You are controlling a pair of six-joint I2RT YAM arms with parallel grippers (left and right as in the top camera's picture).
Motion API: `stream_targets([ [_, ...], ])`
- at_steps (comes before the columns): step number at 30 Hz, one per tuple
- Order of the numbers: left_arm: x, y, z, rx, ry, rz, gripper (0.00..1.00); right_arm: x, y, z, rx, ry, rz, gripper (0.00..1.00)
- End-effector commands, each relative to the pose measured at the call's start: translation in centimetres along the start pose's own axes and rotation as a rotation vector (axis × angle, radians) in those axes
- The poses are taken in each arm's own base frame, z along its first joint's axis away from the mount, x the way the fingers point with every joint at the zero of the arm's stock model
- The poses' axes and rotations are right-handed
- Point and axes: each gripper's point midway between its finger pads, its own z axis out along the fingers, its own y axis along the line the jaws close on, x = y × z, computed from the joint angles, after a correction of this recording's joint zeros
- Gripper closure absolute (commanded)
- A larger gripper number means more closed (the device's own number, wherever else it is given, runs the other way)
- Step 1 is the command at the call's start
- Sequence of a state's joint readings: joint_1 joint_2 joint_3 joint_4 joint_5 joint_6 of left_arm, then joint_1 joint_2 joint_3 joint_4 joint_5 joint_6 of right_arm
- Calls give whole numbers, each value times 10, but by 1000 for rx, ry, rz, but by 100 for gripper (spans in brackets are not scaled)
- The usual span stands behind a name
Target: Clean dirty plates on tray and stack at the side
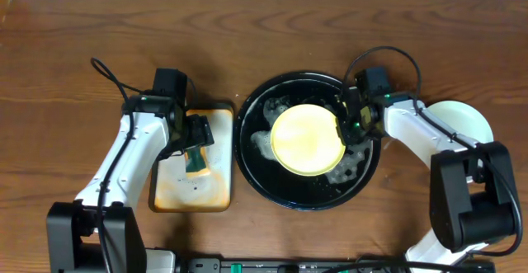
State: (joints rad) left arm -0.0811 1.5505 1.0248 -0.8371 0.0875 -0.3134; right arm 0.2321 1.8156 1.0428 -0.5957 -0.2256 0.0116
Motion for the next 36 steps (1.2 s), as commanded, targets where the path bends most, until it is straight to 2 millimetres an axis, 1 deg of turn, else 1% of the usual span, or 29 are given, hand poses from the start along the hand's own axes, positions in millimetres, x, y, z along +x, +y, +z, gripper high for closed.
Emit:
stream_targets([
  [1,-1,2,-1,-4,-4,2,15,-4,2,0,-23,-22,-7,99],
  [5,-1,2,-1,-4,-4,2,15,-12,-7,-6,36,-55,11,99],
  [8,-1,2,-1,-4,-4,2,15,-20,-16,-22,114,-97,4,99],
  [11,-1,2,-1,-4,-4,2,15,-31,-20,-50,190,-178,-16,99],
  [14,-1,2,-1,-4,-4,2,15,-40,-14,-82,256,-267,-70,99],
  [16,-1,2,-1,-4,-4,2,14,-43,-12,-104,338,-319,-93,99],
  [18,-1,2,-1,-4,-4,2,14,-44,-13,-121,436,-358,-112,99],
  [20,-1,2,-1,-4,-4,2,14,-45,-9,-132,502,-380,-151,99],
  [22,-1,2,-1,-4,-4,2,14,-43,2,-129,484,-367,-204,99],
  [24,-1,2,-1,-4,-4,2,14,-34,14,-112,397,-309,-227,98],
  [25,-1,2,-1,-4,-4,2,14,-28,15,-103,363,-270,-226,92],
  [27,-1,2,-1,-4,-4,2,14,-17,11,-83,307,-192,-191,77],
  [29,-1,2,-1,-4,-4,2,14,-13,9,-66,235,-145,-154,68],
  [32,-1,2,-1,-4,-4,2,14,-12,12,-46,81,-105,-98,66],
  [36,-1,2,-1,-4,-4,2,14,-7,0,-28,-25,-59,-6,66],
])
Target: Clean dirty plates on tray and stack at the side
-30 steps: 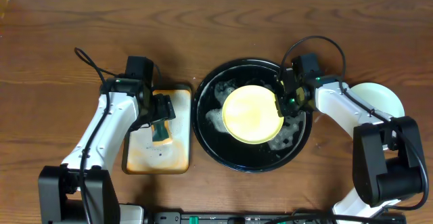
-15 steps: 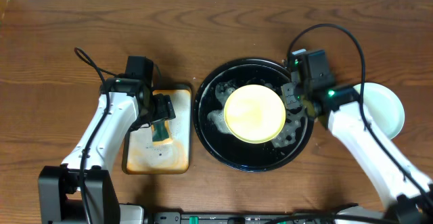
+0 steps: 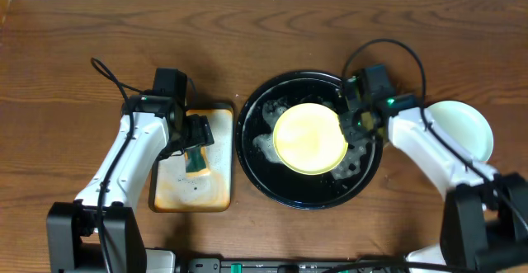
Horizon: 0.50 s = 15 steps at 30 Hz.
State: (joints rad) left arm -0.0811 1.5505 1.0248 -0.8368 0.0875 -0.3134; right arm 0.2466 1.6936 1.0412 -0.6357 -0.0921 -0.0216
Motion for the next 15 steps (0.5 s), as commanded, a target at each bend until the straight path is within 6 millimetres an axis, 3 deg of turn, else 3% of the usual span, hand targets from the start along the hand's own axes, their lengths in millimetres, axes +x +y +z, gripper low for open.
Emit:
stream_targets([
  [1,-1,2,-1,-4,-4,2,14,3,10,10,-184,23,74,66],
  [8,-1,2,-1,-4,-4,2,14,10,19,29,-310,72,117,74],
  [13,-1,2,-1,-4,-4,2,14,11,19,39,-310,82,126,95],
  [15,-1,2,-1,-4,-4,2,14,7,17,39,-302,66,142,99],
])
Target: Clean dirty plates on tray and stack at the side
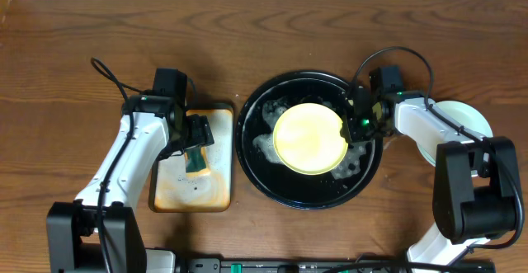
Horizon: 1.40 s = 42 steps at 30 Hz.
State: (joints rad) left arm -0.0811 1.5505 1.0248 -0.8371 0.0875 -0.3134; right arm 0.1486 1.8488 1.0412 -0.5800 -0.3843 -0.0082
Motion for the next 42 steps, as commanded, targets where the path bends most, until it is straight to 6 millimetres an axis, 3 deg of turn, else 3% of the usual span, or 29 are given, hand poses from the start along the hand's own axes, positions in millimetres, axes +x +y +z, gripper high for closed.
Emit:
stream_targets([
  [1,-1,2,-1,-4,-4,2,14,-4,5,3,-32,-11,16,99],
  [7,-1,2,-1,-4,-4,2,14,-18,9,-11,-26,-78,1,99],
  [16,-1,2,-1,-4,-4,2,14,-45,20,-83,157,-288,-131,99],
  [30,-1,2,-1,-4,-4,2,14,-40,22,-135,652,-366,-302,99],
  [42,-1,2,-1,-4,-4,2,14,-38,66,-191,963,-520,-492,99],
])
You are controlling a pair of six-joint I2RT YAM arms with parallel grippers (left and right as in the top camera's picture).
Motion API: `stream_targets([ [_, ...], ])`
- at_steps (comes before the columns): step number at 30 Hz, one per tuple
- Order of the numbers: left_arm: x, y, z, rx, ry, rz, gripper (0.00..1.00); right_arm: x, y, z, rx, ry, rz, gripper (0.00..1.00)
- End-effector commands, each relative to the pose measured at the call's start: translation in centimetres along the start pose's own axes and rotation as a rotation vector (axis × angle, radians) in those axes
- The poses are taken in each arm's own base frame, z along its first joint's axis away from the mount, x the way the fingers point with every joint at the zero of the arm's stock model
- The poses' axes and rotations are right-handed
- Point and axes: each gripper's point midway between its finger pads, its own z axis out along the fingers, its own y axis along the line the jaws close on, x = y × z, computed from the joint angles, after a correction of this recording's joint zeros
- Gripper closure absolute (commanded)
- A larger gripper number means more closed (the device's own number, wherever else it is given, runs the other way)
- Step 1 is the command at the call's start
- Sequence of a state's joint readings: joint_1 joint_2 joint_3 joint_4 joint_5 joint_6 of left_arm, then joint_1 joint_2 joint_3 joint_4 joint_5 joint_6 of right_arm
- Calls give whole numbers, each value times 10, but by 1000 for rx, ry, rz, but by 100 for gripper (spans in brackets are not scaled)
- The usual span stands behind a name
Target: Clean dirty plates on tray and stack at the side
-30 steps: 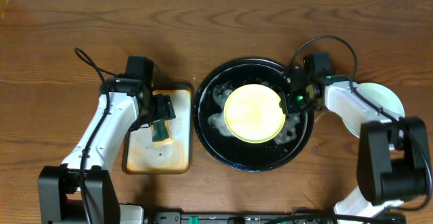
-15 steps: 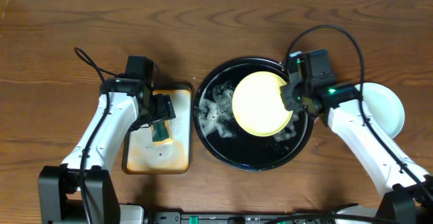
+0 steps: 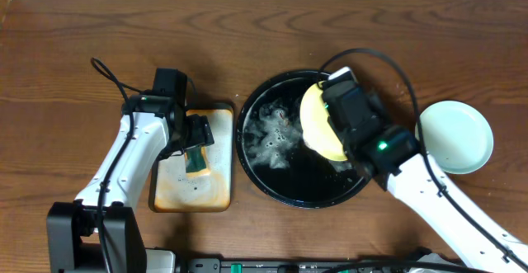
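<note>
A yellow plate (image 3: 313, 123) hangs tilted over the right half of the round black tray (image 3: 247, 157), which holds foamy water (image 3: 272, 137). My right gripper (image 3: 340, 134) is shut on the plate's right edge; its wrist hides the fingers and part of the plate. My left gripper (image 3: 198, 141) rests low over the brownish sponge dish (image 3: 177, 192), shut on a green sponge (image 3: 195, 163) that lies on it. A pale green plate (image 3: 456, 137) lies on the table to the right of the tray.
The brown wooden table (image 3: 264, 34) stretches behind everything. The right arm runs from the front right corner diagonally across to the tray. Black cables loop above both wrists.
The right gripper has lifted the yellow plate from flat in the tray's middle to a tilted position over the tray's right half. The right arm's base link has swung toward the front. The left arm has not moved.
The yellow plate lay flat in the foamy tray with my right gripper at its right edge through all three earlier moments, the right arm shifting slightly. Now the plate is raised and tilted in that gripper. My left gripper stayed on the sponge throughout.
</note>
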State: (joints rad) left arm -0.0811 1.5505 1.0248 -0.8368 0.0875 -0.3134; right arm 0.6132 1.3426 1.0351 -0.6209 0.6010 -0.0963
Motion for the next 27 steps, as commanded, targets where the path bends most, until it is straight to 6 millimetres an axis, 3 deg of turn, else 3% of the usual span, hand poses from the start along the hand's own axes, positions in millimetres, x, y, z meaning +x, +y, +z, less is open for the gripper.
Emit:
stream_targets([
  [1,-1,2,-1,-4,-4,2,14,-11,-21,-19,184,-36,-78,99],
  [10,-1,2,-1,-4,-4,2,14,-26,-20,-49,350,-99,-196,99],
  [27,-1,2,-1,-4,-4,2,14,-58,-20,-88,522,-198,-309,99],
])
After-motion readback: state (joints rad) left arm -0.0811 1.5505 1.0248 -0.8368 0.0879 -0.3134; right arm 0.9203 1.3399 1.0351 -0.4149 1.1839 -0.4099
